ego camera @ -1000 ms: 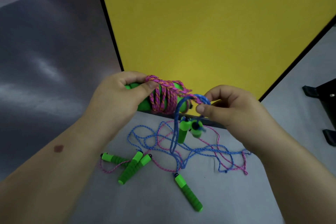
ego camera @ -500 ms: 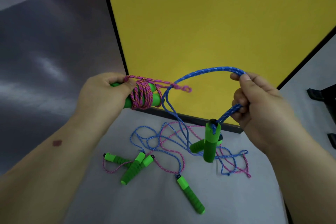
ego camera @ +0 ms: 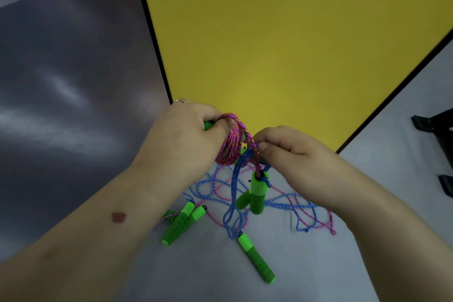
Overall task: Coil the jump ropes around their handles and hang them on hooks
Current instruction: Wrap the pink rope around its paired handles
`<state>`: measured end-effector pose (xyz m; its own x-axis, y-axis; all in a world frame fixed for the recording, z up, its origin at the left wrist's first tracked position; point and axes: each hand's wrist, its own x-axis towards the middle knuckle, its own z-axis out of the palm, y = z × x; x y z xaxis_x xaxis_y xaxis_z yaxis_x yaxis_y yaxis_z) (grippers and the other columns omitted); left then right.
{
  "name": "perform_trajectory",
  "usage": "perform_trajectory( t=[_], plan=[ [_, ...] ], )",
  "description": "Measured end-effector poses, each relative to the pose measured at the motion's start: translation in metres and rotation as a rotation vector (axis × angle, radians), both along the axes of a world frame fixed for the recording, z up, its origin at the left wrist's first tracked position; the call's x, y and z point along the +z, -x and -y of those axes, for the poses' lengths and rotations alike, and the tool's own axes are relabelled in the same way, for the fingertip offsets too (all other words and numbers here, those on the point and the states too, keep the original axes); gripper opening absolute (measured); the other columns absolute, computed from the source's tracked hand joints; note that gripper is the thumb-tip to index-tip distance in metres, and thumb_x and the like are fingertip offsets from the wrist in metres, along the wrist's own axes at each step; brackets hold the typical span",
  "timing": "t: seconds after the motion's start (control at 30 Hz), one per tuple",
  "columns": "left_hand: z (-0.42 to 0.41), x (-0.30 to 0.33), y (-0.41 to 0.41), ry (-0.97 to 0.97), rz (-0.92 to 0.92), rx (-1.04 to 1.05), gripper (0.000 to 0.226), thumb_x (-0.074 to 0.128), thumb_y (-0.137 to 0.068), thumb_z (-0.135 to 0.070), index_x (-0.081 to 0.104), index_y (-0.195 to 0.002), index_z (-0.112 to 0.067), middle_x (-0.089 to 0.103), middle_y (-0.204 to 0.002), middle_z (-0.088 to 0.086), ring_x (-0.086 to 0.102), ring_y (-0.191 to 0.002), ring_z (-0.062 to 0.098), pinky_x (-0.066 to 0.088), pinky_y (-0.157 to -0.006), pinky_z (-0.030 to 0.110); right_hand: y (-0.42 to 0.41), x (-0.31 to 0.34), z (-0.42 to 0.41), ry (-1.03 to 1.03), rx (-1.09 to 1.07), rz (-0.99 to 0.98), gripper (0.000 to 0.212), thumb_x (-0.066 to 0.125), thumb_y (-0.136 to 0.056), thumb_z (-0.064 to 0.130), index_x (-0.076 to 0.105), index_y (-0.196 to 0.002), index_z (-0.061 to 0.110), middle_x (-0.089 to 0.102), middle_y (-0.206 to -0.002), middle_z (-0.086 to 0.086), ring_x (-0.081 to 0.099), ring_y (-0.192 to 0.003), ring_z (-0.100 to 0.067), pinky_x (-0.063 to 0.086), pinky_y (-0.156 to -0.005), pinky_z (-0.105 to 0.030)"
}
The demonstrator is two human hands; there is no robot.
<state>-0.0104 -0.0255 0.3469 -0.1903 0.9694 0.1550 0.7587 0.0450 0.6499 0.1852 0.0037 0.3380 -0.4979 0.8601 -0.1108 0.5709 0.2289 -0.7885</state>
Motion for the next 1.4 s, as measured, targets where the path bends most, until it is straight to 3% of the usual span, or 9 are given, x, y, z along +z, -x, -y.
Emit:
perform_trajectory(
  t=[0.2,0.27,0.5,0.67,0.83,0.97,1.1,1.23,1.4],
  plan=[
    [0.001,-0.003,-0.004,0.047,-0.022,0.022,0.053,0.054,-0.096,-0.048,0.045,-0.059,-0.010,0.044,-0.061,0.014,0.048,-0.063,0.027,0.031,-0.054,0.039,0.007,-0.001,0.008,-0.216,-0.028,0.139,0.022,0.059,-0.084,0.053,0.060,-0.090,0.032,0.049,-0.091,0.008,0.041,-0.101,-0.017,0.039,-0.078,-0.027],
    [0.001,-0.003,-0.002,0.076,-0.005,0.035,0.052,0.055,-0.098,-0.049,0.054,-0.064,-0.009,0.047,-0.061,0.018,0.048,-0.060,0.030,0.030,-0.051,0.035,0.009,0.002,0.008,-0.244,-0.051,0.100,0.006,0.065,-0.091,0.035,0.059,-0.091,0.037,0.048,-0.093,0.013,0.043,-0.101,-0.014,0.036,-0.077,-0.021],
    [0.001,-0.005,-0.004,0.197,0.094,0.027,0.047,0.059,-0.097,-0.053,0.075,-0.084,-0.011,0.066,-0.076,0.022,0.056,-0.062,0.027,0.037,-0.054,0.034,0.011,0.012,0.014,-0.096,-0.237,-0.278,0.039,0.053,-0.081,-0.008,0.063,-0.089,0.029,0.054,-0.072,0.009,0.045,-0.050,-0.004,0.033,-0.045,-0.012],
    [0.001,-0.006,-0.002,0.311,0.236,0.006,0.040,0.068,-0.087,-0.063,0.079,-0.080,-0.025,0.071,-0.082,0.019,0.064,-0.069,0.031,0.049,-0.062,0.036,0.010,0.009,0.012,-0.095,-0.294,-0.353,0.046,0.050,-0.077,-0.012,0.062,-0.093,0.029,0.072,-0.091,0.008,0.062,-0.070,-0.019,0.048,-0.056,-0.030],
    [0.002,-0.010,-0.003,0.523,0.446,-0.123,0.061,0.069,-0.058,-0.085,0.082,-0.082,-0.031,0.077,-0.096,0.017,0.073,-0.097,0.039,0.058,-0.095,0.059,0.001,0.011,0.008,-0.110,-0.358,-0.300,0.035,0.054,-0.084,-0.002,0.071,-0.089,0.028,0.074,-0.082,-0.002,0.062,-0.060,-0.021,0.048,-0.051,-0.037],
    [0.002,-0.012,-0.008,0.584,0.488,-0.145,0.070,0.057,-0.063,-0.092,0.082,-0.083,-0.030,0.075,-0.107,0.008,0.069,-0.107,0.032,0.054,-0.101,0.055,-0.003,0.013,0.006,-0.110,-0.361,-0.324,0.032,0.062,-0.085,0.007,0.080,-0.089,0.033,0.074,-0.096,0.004,0.074,-0.087,-0.020,0.061,-0.079,-0.046],
    [0.004,-0.010,-0.012,0.525,0.313,-0.108,0.066,0.045,-0.076,-0.089,0.081,-0.075,-0.033,0.071,-0.085,0.004,0.068,-0.089,0.022,0.054,-0.087,0.040,-0.008,0.015,0.001,0.057,-0.293,-0.411,0.031,0.067,-0.093,0.001,0.076,-0.098,0.029,0.080,-0.088,-0.001,0.077,-0.080,-0.012,0.059,-0.073,-0.022],
    [0.007,-0.009,-0.018,0.487,0.250,-0.082,0.069,0.037,-0.080,-0.090,0.081,-0.073,-0.037,0.074,-0.105,0.018,0.069,-0.090,0.025,0.055,-0.089,0.041,-0.009,0.019,-0.001,0.058,-0.232,-0.442,0.028,0.069,-0.090,-0.004,0.066,-0.096,0.023,0.076,-0.088,-0.004,0.075,-0.075,-0.017,0.058,-0.069,-0.022],
    [0.002,-0.009,-0.017,0.440,0.167,-0.034,0.062,0.042,-0.096,-0.072,0.079,-0.067,-0.032,0.055,-0.063,0.012,0.062,-0.065,0.021,0.041,-0.060,0.030,-0.012,0.021,-0.001,0.007,-0.164,-0.351,0.024,0.071,-0.092,0.010,0.066,-0.098,0.033,0.075,-0.087,-0.002,0.069,-0.075,-0.013,0.047,-0.059,-0.016]
  ],
)
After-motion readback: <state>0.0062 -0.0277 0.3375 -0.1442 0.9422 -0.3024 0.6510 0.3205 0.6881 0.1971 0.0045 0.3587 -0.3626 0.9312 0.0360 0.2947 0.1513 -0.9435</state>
